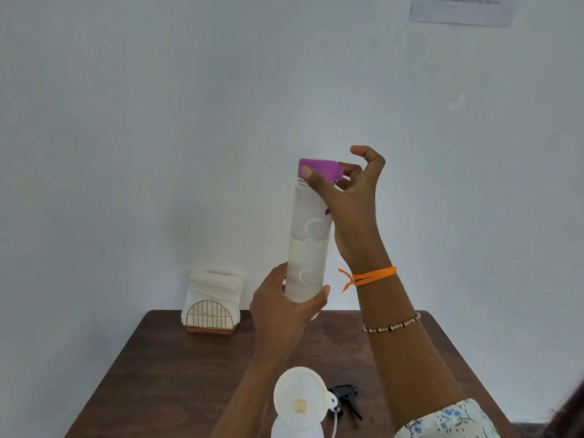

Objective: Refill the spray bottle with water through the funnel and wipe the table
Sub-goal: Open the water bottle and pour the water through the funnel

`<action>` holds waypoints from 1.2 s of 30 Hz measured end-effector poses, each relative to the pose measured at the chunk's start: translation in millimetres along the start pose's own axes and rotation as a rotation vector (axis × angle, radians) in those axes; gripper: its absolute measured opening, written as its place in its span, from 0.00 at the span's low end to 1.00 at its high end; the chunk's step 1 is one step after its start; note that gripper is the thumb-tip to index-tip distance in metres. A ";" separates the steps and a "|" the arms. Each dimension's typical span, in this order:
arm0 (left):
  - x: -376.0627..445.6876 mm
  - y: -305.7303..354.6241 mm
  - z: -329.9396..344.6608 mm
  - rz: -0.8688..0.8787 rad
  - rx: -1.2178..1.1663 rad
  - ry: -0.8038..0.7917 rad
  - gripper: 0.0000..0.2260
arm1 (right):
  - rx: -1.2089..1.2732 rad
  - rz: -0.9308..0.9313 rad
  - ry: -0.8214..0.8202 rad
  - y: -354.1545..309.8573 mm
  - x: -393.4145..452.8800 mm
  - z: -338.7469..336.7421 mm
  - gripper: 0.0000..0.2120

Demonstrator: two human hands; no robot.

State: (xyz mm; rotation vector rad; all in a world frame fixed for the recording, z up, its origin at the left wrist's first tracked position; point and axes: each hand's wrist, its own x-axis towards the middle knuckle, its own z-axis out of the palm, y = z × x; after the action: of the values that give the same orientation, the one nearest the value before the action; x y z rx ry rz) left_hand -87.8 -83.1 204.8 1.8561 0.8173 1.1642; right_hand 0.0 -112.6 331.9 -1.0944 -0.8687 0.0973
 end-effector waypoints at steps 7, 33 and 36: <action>1.7 -0.6 -0.5 -0.013 0.002 0.005 0.27 | 0.166 0.057 -0.150 -0.9 3.2 -4.8 0.21; 5.8 -1.5 -5.3 -0.034 -0.009 -0.027 0.26 | 0.140 0.102 -0.175 -1.5 5.0 -1.4 0.19; 4.6 -1.6 -5.8 -0.030 -0.013 -0.026 0.26 | 0.050 0.069 -0.137 -6.5 2.6 4.3 0.26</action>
State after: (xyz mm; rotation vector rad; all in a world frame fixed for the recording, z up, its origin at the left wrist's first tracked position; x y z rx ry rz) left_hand -91.6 -76.9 207.0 1.8383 0.8180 1.1228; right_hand -3.2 -111.4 339.4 -1.0797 -0.9462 0.2523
